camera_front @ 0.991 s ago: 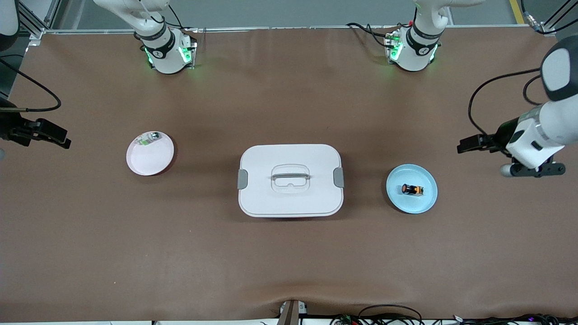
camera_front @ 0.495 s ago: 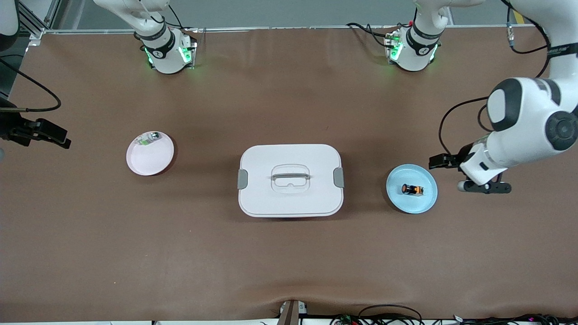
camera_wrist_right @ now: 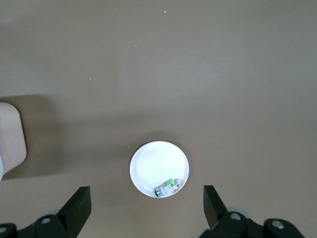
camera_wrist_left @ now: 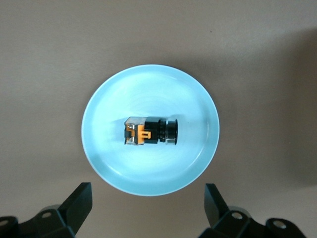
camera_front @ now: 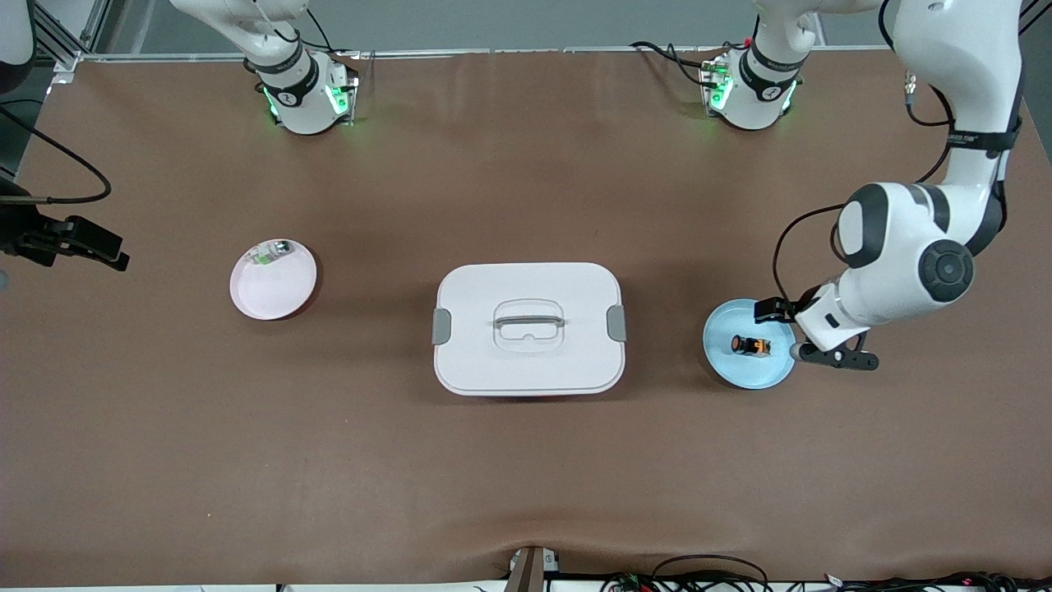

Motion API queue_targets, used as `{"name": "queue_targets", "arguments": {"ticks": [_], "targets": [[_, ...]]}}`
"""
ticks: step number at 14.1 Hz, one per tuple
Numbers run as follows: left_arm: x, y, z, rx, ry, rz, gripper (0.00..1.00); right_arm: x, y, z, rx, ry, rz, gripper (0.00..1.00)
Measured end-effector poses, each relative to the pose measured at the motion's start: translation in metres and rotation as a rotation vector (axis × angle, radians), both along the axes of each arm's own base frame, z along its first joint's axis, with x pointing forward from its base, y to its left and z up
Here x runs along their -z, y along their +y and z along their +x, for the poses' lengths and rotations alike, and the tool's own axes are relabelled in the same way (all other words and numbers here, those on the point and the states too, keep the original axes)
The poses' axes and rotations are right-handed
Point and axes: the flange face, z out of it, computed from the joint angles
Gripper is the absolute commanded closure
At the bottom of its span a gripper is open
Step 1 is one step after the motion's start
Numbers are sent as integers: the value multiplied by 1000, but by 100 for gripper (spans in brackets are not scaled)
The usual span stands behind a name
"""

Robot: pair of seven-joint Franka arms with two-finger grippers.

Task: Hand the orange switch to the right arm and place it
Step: 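Lower the left gripper and grasp the orange switch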

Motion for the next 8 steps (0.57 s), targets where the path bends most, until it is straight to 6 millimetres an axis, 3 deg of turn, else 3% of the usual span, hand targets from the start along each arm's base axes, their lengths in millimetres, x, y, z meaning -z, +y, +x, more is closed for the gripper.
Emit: {"name": "queue_targets", "arguments": {"ticks": [8], "targets": [[44, 2, 4, 33, 3, -2, 0, 0, 0, 0, 0, 0, 0, 0]]}}
